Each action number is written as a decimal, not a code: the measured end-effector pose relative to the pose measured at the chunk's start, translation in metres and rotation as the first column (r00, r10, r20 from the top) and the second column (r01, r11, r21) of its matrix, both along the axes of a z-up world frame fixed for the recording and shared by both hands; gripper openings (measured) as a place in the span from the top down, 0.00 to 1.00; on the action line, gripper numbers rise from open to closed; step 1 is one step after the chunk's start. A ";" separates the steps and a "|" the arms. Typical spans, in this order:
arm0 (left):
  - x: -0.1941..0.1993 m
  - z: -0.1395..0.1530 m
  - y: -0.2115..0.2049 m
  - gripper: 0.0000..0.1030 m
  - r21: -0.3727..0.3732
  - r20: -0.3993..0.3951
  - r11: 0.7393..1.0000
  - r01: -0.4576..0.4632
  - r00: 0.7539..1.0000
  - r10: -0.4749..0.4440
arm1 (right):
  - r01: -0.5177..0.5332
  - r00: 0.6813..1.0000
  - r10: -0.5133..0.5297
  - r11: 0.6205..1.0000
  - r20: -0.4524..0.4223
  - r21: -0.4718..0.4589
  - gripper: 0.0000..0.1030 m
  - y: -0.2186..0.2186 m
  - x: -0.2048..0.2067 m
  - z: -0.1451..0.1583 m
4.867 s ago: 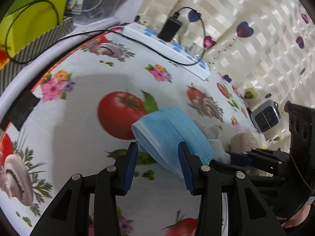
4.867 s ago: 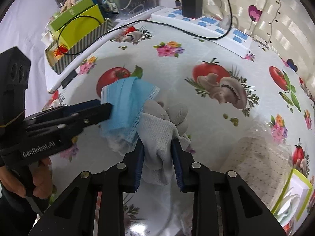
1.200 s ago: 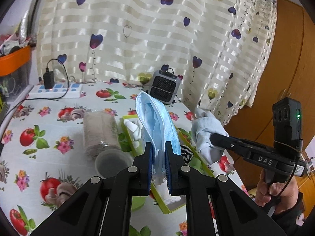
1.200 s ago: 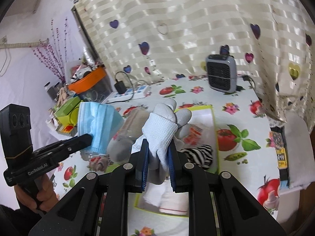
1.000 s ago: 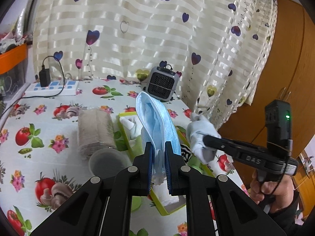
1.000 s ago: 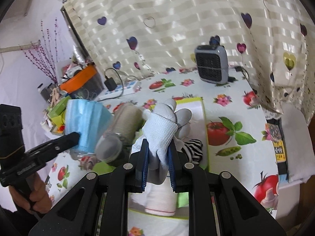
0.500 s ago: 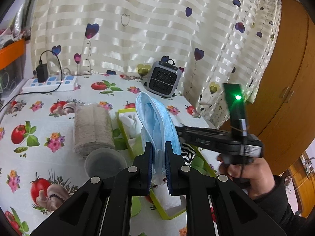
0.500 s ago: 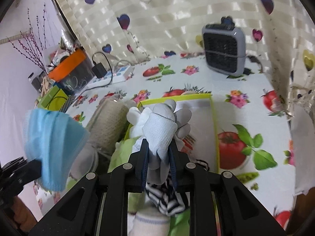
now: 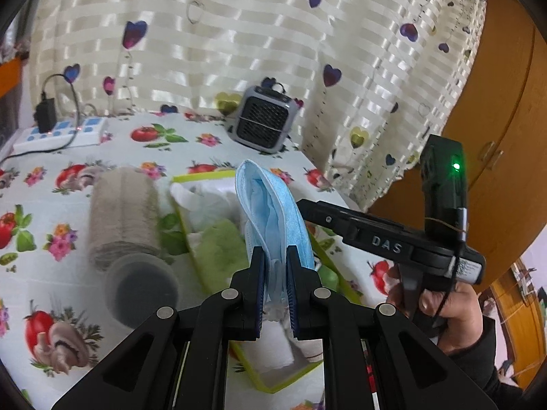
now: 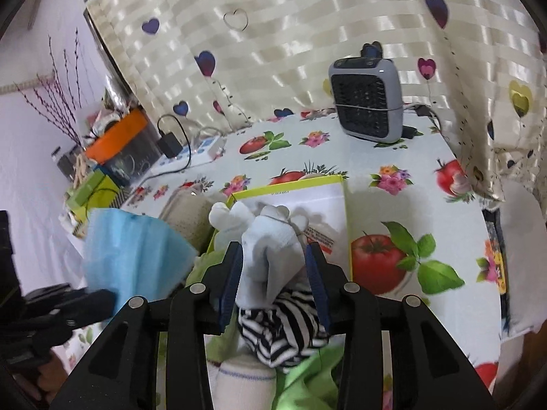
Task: Organize soft objects
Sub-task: 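Lower the mask and glove into the box and open both grippers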
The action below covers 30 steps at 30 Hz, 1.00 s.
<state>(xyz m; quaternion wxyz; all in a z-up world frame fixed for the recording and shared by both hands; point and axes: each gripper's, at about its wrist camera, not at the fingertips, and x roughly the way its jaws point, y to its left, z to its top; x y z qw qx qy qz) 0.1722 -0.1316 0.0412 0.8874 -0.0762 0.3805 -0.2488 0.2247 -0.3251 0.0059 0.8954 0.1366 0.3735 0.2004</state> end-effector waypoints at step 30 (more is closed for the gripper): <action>0.001 -0.013 0.003 0.63 0.009 -0.034 1.000 -0.012 0.999 0.012 | -0.029 0.997 0.032 0.998 0.064 -0.057 0.78 0.029 -0.052 0.001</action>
